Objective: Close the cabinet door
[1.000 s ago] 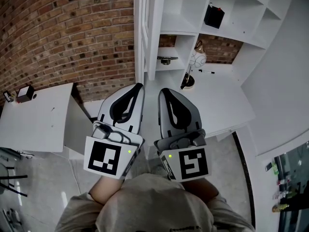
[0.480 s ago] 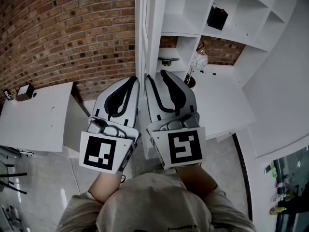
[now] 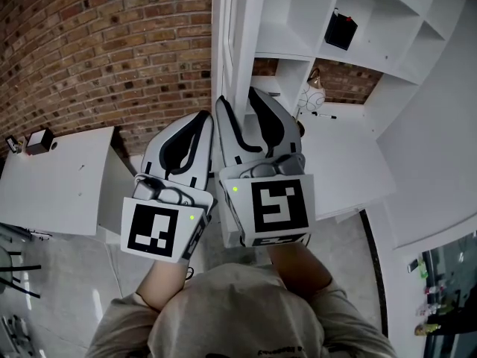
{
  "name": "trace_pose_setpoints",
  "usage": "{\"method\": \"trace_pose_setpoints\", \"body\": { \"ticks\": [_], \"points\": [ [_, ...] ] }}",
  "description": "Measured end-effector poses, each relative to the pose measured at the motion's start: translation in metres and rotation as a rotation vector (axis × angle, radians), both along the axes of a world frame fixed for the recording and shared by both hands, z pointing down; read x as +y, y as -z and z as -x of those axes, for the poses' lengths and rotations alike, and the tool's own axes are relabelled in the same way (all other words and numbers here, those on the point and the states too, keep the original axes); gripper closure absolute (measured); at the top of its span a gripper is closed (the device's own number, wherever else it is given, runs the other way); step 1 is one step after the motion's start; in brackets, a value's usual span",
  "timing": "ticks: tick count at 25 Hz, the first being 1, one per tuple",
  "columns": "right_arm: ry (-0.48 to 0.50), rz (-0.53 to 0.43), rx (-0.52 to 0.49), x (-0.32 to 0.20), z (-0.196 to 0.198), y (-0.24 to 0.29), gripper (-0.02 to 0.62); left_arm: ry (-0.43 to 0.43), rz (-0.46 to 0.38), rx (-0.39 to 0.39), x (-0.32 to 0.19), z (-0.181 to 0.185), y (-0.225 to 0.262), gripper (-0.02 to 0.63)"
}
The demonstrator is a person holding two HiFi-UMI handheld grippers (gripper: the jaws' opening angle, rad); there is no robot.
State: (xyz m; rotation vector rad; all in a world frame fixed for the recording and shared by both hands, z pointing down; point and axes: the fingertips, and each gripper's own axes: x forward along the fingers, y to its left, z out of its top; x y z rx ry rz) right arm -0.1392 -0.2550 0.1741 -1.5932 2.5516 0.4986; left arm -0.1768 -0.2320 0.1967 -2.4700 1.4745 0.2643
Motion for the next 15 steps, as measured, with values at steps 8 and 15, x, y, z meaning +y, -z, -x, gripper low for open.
{"method": "trace_pose_setpoints", "body": {
  "ticks": [8, 15],
  "points": [
    [-0.042, -0.013, -0.007, -0.007, -0.001, 0.004, 0.454, -0.032, 0.002, 0.008, -0.012, 0.000, -0.001, 0.598],
    [-0.052, -0.014, -0.045, -0.010, -0.013, 0.004, 0.480, -0.066, 0.005, 0.020, -0.015, -0.006, -0.007, 0.598]
  ]
}}
